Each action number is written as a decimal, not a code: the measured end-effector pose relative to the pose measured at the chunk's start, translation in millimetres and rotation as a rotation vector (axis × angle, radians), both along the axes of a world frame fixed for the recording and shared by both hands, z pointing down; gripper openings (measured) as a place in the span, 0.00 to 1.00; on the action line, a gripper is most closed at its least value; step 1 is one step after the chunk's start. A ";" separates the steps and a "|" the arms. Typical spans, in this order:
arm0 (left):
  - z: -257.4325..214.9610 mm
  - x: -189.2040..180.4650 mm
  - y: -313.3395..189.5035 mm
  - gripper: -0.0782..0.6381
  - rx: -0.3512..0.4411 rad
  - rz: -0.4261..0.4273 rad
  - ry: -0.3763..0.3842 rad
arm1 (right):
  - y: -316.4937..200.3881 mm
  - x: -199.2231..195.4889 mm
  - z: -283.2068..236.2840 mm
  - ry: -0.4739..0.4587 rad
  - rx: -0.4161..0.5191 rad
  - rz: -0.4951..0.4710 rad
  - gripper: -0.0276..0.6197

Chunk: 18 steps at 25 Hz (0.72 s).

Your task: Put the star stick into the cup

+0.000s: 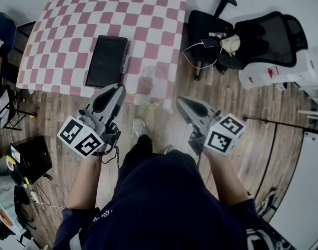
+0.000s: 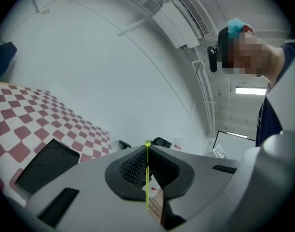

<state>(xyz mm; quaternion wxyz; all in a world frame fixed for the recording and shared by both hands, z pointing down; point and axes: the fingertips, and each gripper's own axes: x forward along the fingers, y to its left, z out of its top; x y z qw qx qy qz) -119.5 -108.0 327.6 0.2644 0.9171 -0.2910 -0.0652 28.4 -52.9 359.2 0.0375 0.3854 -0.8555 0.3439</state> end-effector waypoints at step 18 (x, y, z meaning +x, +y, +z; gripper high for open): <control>45.6 -4.9 -99.9 0.16 -0.108 -0.173 -0.002 | -60.5 24.7 38.8 0.009 -0.102 -0.039 0.07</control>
